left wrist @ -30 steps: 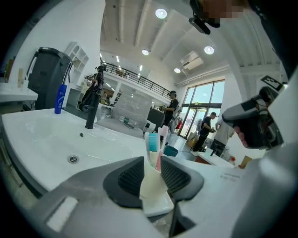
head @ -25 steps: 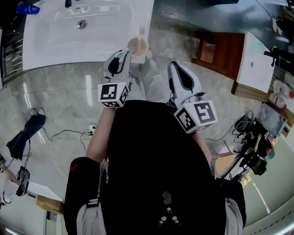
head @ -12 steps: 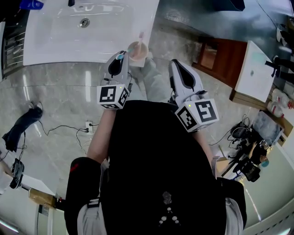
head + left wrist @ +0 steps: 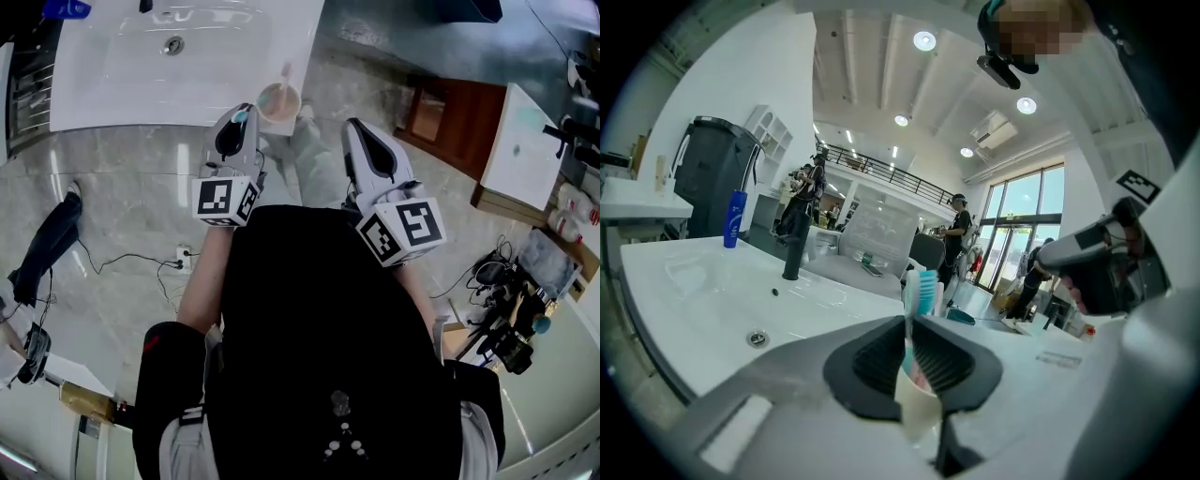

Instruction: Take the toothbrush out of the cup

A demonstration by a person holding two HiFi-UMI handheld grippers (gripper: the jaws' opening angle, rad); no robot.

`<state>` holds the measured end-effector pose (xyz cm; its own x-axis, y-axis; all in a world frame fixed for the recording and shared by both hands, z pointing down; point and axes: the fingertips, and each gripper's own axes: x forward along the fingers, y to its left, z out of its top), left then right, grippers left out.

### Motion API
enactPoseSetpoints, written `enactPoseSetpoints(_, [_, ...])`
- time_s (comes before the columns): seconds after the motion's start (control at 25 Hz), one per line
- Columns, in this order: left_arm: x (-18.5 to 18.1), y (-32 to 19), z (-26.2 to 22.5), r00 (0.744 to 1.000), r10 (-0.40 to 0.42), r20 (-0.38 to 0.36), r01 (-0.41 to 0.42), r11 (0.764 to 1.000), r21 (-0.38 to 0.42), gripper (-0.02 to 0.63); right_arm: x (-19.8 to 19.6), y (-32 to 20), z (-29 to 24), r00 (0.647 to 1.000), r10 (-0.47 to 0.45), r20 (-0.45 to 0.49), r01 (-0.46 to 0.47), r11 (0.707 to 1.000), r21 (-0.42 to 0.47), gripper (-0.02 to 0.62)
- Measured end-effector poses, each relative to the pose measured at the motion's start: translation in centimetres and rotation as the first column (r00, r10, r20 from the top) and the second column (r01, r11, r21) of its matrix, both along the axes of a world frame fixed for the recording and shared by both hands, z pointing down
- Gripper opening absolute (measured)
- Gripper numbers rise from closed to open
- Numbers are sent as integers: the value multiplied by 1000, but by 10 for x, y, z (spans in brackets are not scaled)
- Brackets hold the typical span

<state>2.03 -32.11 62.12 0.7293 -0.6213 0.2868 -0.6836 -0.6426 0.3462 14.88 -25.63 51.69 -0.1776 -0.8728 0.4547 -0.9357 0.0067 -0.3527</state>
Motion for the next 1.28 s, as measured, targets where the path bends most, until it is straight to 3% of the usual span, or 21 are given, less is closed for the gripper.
enactPoseSetpoints(0.48, [-11, 7, -27, 999, 32, 1, -32, 998, 53, 28, -7, 16, -5, 999, 39, 0, -39, 999, 25, 2])
enactPoseSetpoints(1.28, [-44, 25, -84, 996, 49, -71, -40, 990, 132, 28, -39, 34, -26, 997, 71, -6, -70, 992, 107, 2])
